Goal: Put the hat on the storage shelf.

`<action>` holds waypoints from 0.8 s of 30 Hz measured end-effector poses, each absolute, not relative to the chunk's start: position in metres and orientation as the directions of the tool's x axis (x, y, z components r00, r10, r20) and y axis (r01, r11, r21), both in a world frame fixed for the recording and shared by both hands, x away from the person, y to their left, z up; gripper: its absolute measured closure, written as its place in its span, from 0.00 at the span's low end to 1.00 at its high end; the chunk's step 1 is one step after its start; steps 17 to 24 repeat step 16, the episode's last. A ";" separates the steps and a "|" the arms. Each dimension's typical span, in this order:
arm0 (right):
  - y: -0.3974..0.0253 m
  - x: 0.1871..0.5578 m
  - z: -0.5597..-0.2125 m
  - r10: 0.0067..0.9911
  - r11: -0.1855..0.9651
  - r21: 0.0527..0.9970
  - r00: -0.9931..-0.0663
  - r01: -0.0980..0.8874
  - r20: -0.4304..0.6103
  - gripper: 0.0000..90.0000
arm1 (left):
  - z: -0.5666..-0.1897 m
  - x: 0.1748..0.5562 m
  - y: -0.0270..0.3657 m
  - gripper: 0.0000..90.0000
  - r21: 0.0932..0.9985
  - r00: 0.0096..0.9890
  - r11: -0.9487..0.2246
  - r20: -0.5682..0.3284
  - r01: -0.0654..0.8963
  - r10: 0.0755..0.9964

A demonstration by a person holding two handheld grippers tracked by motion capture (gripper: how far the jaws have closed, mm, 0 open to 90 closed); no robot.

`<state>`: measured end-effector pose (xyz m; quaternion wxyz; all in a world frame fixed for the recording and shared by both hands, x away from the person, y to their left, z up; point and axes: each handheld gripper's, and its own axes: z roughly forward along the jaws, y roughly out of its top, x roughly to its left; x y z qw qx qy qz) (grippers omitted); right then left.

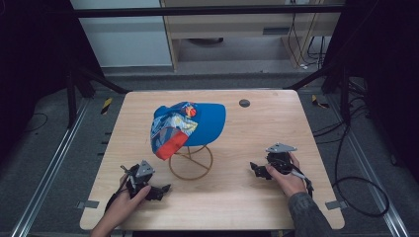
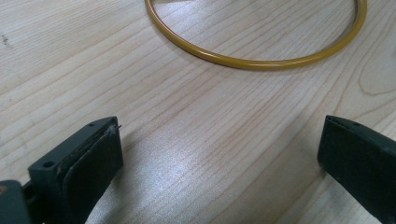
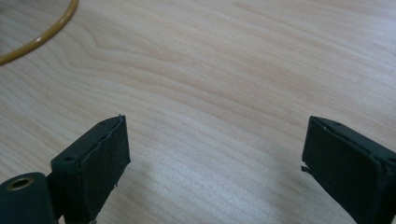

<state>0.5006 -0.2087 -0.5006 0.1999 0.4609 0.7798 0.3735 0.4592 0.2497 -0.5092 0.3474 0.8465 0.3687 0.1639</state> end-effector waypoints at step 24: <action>-0.207 0.481 -0.512 0.863 0.348 0.729 -0.504 0.589 -0.005 0.05 | -0.509 0.459 0.250 0.00 0.709 0.676 -0.487 0.021 0.510 0.737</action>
